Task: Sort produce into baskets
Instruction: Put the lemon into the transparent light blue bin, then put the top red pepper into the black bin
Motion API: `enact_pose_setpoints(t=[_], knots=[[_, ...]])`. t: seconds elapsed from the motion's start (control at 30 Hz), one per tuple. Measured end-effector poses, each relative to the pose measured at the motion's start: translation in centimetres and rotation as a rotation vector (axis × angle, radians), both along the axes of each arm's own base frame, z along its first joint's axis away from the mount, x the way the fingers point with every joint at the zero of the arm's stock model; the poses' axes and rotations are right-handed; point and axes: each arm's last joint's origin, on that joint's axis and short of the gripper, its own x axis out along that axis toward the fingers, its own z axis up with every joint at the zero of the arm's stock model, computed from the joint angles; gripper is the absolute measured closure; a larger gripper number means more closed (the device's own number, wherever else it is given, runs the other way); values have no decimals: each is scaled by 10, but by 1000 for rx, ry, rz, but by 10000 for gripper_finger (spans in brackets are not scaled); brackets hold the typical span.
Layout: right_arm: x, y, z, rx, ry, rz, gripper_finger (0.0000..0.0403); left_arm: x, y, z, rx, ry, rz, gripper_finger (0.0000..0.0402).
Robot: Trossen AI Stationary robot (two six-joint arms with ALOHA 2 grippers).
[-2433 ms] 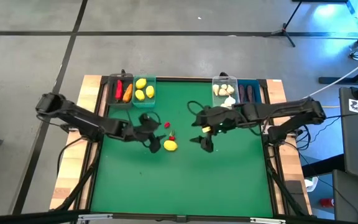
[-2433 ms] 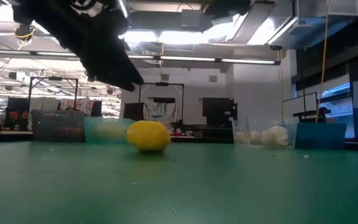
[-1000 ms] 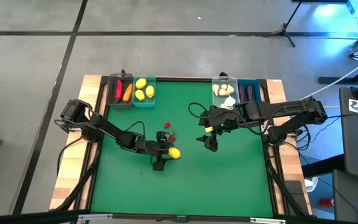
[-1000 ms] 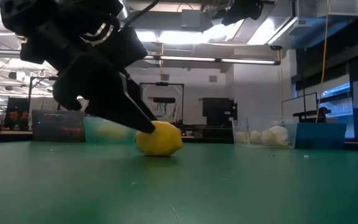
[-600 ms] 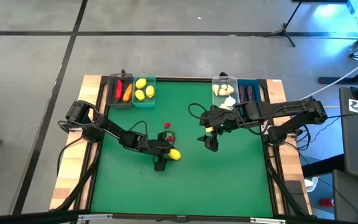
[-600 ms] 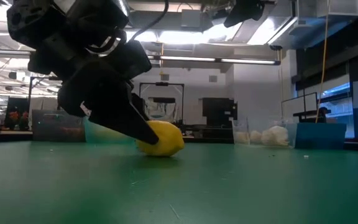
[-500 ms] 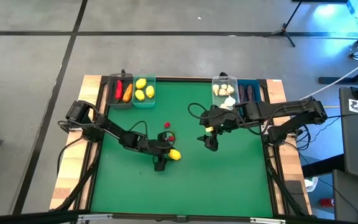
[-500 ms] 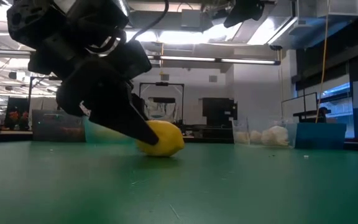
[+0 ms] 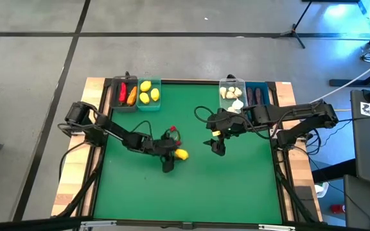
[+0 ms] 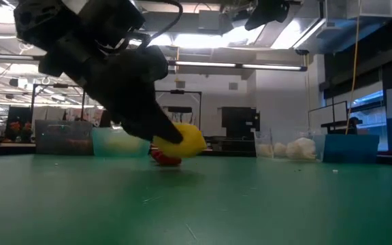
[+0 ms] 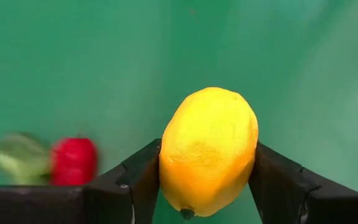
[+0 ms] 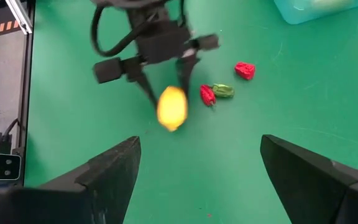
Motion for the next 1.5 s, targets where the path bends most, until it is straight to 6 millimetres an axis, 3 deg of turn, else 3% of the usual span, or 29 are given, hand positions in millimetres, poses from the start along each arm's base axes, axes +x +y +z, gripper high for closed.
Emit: enact_pose_setpoints(t=[0.17,0.33,0.47,0.6,0.77,1.0,1.33,1.5], knots=[[0,0,0,0,0,0,72,-8,26,22,18,20,161,199],[0,0,0,-6,-1,-5,72,-28,59,61,51,-4,319,194],[0,-1,0,-24,-4,-21,72,-58,90,95,105,-26,518,193],[0,-1,0,-27,-4,-23,72,-96,121,113,164,27,752,192],[0,-1,0,-38,-6,-33,72,-115,153,117,145,50,859,192],[0,-1,0,-39,-5,-33,72,-120,185,99,111,165,872,191],[0,-1,0,-40,-5,-30,72,-117,199,95,69,135,805,117],[0,-1,0,-53,-3,-15,72,-118,198,95,75,139,790,103]])
